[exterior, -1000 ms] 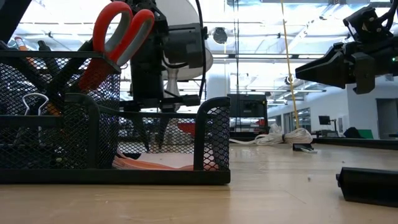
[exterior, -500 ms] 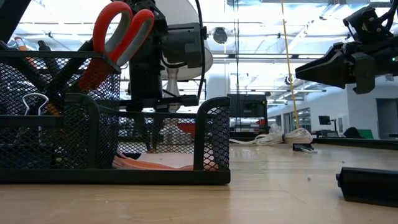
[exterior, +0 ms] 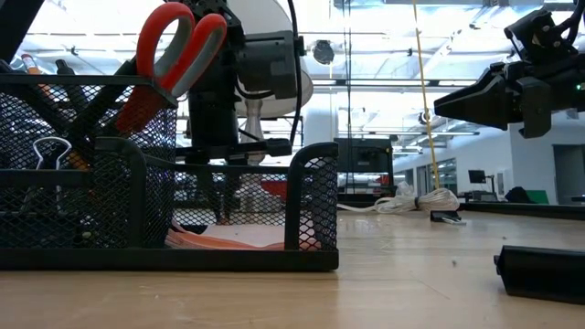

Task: Pick and place office supplies into organizer
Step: Put the yellow pencil into the black desk organizer

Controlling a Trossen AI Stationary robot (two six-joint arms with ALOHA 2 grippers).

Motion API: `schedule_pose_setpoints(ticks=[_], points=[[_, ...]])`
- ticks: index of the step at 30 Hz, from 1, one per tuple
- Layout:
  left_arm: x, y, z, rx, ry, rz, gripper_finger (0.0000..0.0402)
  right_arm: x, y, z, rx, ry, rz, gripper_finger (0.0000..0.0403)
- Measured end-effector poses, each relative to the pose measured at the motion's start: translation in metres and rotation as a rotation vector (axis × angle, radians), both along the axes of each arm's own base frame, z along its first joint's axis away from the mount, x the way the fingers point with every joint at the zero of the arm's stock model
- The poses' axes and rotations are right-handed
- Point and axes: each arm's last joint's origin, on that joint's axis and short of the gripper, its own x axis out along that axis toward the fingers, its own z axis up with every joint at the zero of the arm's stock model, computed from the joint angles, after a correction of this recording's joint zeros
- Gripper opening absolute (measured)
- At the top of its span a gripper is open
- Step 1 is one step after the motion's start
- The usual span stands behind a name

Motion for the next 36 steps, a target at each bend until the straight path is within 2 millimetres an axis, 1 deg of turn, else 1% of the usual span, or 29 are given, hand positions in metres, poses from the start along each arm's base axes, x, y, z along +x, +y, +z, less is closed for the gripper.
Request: schedule_pose_setpoints(ticks=[5, 9, 17, 28, 32, 36], points=[[0.0, 0.0, 0.001, 0.0, -0.004, 0.0, 0.0025, 0.0, 0.0, 0.0, 0.0, 0.0, 0.0, 0.0174], [0.0, -0.002, 0.006, 0.004, -0.02, -0.012, 0.0029, 0.0, 0.0, 0.0, 0.0, 0.0, 0.0, 0.0177], [-0.002, -0.011, 0.009, 0.078, -0.035, -0.007, 0.0002, 0.0, 0.0, 0.0, 0.0, 0.0, 0.0, 0.0174], [-0.001, -0.011, 0.009, 0.08, -0.037, -0.013, 0.0005, 0.0, 0.0, 0.0, -0.001, 0.002, 0.0, 0.0176], [-0.001, -0.011, 0.014, 0.078, -0.053, -0.017, 0.0004, 0.0, 0.0, 0.0, -0.001, 0.002, 0.0, 0.0174], [-0.002, -0.014, 0.015, 0.079, -0.054, -0.022, 0.0003, 0.0, 0.0, 0.0, -0.001, 0.002, 0.0, 0.0177]])
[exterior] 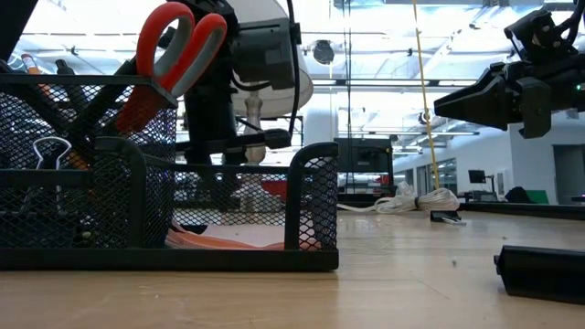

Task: Pick and place office supplies into organizer
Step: Put the yellow pencil into the black desk organizer

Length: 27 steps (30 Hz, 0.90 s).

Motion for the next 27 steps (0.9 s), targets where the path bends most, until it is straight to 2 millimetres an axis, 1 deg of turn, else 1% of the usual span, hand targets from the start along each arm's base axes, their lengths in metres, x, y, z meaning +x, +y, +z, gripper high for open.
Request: schedule_pose_setpoints(ticks=[6, 10, 13, 16, 20, 23, 27], points=[[0.0, -0.001, 0.002, 0.006, -0.008, -0.015, 0.0013, 0.0, 0.0, 0.0, 0.0, 0.0, 0.0, 0.0175], [-0.001, -0.003, 0.001, -0.077, 0.016, -0.056, 0.003, 0.0, 0.0, 0.0, 0.0, 0.0, 0.0, 0.0174], [-0.007, -0.006, 0.003, -0.135, 0.063, -0.016, 0.0056, 0.0, 0.0, 0.0, 0.0, 0.0, 0.0, 0.0176], [-0.01, -0.008, 0.005, -0.135, 0.072, 0.025, 0.0091, 0.0, 0.0, 0.0, 0.0, 0.0, 0.0, 0.0177], [-0.01, -0.004, 0.008, -0.126, 0.058, 0.042, 0.0132, 0.0, 0.0, 0.0, 0.0, -0.001, 0.0, 0.0176], [-0.01, 0.003, 0.008, -0.18, 0.063, 0.065, 0.0152, 0.0, 0.0, 0.0, 0.0, 0.0, 0.0, 0.0174], [-0.009, 0.008, 0.008, -0.218, 0.054, 0.123, 0.0165, 0.0, 0.0, 0.0, 0.001, -0.001, 0.0, 0.0176]])
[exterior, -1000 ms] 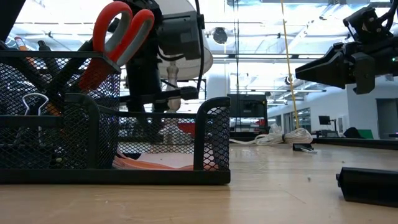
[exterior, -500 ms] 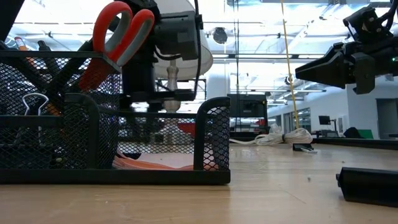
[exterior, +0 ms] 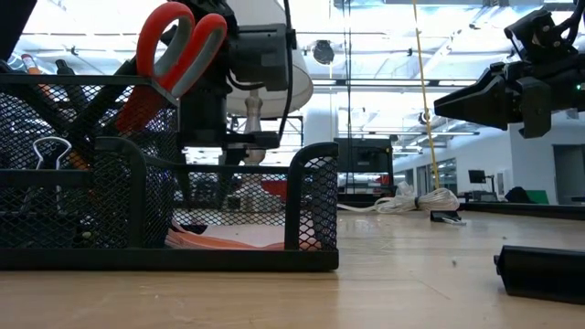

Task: Pick and place office supplies into organizer
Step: Put the yellow pencil into the black desk organizer

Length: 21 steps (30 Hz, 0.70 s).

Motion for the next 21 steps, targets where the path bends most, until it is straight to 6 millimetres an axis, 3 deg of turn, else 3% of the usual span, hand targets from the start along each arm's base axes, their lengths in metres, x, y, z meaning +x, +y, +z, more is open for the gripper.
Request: schedule_pose_setpoints(ticks=[10, 21], points=[[0.001, -0.002, -0.002, -0.157, 0.007, 0.046, 0.0166, 0.0, 0.0, 0.0, 0.0, 0.0, 0.0, 0.0174], [-0.008, 0.0, -0.014, -0.093, 0.022, 0.014, 0.0166, 0.0, 0.0, 0.0, 0.0, -0.001, 0.0, 0.0175]])
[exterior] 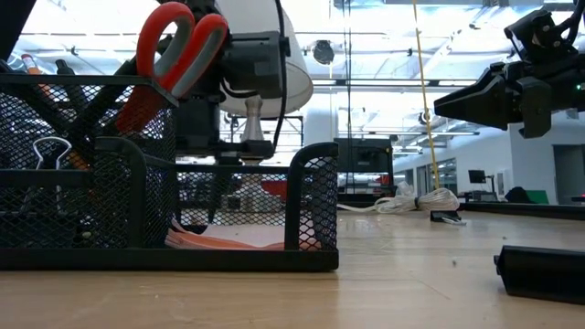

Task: Pick and place office supplies into organizer
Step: Put the yellow pencil into the black desk organizer

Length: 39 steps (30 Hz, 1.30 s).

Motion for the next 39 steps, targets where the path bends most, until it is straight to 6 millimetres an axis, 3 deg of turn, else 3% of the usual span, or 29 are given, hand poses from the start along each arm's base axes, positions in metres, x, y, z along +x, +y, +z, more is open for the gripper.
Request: schedule_pose_setpoints(ticks=[13, 25, 39], points=[[-0.004, 0.006, -0.011, 0.013, -0.026, -0.068, 0.0164, 0.0, 0.0, 0.0, 0.0, 0.0, 0.001, 0.0176], [-0.006, 0.006, -0.013, 0.017, -0.013, -0.062, 0.0087, 0.0, 0.0, 0.0, 0.0, 0.0, 0.0, 0.0177], [-0.006, 0.006, -0.013, 0.017, -0.012, -0.053, 0.0069, 0.0, 0.0, 0.0, 0.0, 0.0, 0.0, 0.0177]])
